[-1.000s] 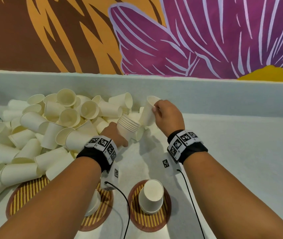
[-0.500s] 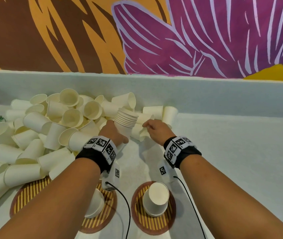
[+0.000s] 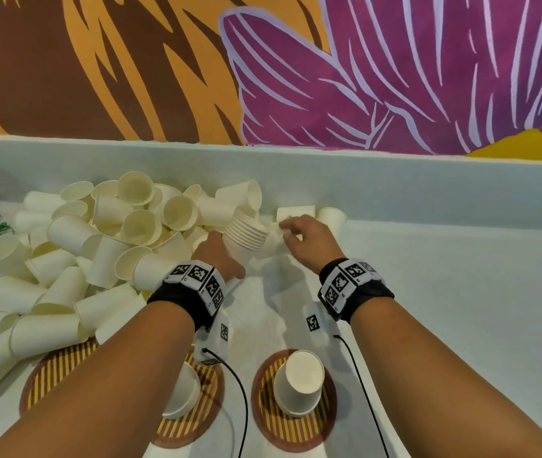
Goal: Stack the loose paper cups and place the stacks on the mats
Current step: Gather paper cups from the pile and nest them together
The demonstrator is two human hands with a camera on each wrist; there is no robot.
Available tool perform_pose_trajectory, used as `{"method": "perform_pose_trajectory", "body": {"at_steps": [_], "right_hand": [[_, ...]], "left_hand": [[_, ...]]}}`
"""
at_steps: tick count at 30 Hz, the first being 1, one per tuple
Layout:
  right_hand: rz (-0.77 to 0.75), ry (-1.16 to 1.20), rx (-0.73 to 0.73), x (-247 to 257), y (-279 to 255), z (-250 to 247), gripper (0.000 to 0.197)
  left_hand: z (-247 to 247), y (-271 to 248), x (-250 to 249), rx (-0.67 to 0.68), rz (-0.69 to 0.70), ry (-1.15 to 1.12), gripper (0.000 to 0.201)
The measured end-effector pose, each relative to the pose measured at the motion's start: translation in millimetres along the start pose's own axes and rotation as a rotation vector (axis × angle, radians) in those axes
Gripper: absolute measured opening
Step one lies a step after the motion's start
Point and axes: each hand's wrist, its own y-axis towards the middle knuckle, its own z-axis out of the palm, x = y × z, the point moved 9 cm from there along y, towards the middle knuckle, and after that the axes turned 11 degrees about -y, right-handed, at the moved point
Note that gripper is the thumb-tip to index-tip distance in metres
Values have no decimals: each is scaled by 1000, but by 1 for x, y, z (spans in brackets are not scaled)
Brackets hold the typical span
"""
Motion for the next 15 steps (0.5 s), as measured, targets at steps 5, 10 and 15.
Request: {"method": "perform_pose_trajectory", "body": {"at_steps": [5,10,15], "right_hand": [[-85,-12,-366,18,-11,-66,20],[-188,11,-365,40,-28,-74,21],[-215,19,-75,53,-43,-49,33]], "left_hand": [[7,-17,-12,19,-14,124,73],[13,-37,-29,72,76,115,76],[3,-62,-51,53,237,-76,75]]}}
